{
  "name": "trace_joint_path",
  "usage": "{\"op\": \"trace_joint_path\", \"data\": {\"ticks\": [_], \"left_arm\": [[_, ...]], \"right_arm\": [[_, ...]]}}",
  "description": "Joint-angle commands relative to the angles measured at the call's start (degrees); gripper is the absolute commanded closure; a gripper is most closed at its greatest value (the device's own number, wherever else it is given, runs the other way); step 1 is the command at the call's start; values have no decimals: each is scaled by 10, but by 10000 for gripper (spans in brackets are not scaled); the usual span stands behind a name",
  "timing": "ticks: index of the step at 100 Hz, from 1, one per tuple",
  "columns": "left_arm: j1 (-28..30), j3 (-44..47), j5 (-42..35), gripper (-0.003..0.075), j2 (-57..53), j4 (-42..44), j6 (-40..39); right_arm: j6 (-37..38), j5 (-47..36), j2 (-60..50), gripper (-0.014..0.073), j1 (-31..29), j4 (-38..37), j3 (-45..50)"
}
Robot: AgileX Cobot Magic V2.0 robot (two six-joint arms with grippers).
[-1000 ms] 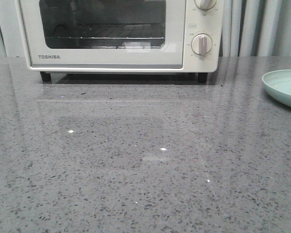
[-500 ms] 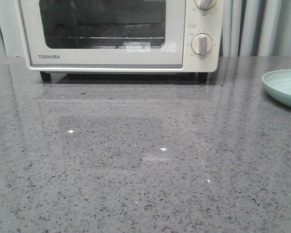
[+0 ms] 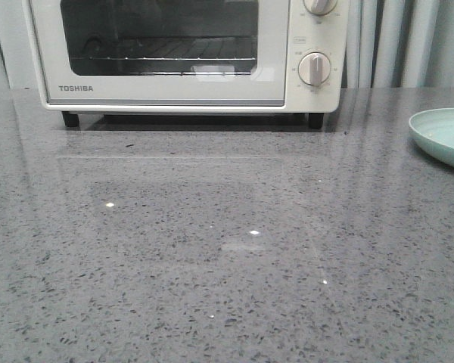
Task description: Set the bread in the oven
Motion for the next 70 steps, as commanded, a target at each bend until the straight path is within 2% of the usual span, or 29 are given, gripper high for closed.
{"op": "trace_joint_path", "data": {"ticks": [1, 10, 26, 34, 52, 70], "left_arm": [[0, 13, -42, 742, -16, -3, -4], [0, 13, -45, 742, -16, -8, -9], [0, -4, -32, 742, -16, -14, -36], [0, -26, -12, 742, -16, -14, -35], [0, -96, 76, 742, -2, 45, -34], [0, -167, 127, 742, 39, 54, -34]], "right_arm": [[1, -35, -11, 669, 0, -3, 15], [12, -4, -11, 669, 0, -3, 15], [156, 17, -11, 666, 0, -3, 8], [202, 68, -11, 657, 0, -3, -11], [212, 199, -8, 657, 2, -3, -78], [212, 268, 30, 658, 3, -3, -137]]}}
